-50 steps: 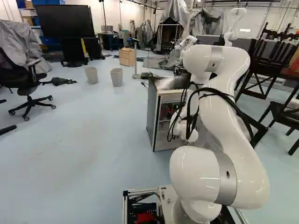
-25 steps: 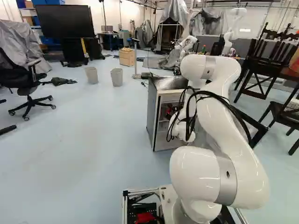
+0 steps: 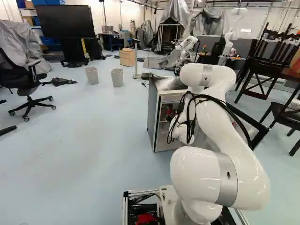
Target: Grab a drink from the fridge
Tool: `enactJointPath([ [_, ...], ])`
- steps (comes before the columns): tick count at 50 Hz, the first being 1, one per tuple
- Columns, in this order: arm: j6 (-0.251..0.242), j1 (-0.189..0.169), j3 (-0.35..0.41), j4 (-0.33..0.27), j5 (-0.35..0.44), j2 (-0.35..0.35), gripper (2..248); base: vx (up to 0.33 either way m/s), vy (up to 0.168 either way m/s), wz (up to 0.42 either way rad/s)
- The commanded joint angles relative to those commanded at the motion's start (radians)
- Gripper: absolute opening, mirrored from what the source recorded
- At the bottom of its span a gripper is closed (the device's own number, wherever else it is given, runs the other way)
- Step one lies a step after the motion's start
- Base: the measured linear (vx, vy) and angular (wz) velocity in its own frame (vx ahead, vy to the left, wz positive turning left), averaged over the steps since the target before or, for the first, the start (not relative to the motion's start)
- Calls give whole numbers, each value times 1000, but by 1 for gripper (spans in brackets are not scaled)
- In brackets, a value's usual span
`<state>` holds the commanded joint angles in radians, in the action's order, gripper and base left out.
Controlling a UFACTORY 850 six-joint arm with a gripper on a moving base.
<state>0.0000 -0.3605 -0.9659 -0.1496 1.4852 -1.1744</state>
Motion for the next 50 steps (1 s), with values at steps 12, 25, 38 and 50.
enactJointPath([
  [12,0,-5,-62,-9,20,-56,247,0,0,0],
  [25,0,-8,-138,-20,43,-121,247,0,0,0],
  [38,0,-8,-222,-27,59,-189,247,0,0,0],
  [50,0,-9,-296,-28,70,-241,247,0,0,0],
])
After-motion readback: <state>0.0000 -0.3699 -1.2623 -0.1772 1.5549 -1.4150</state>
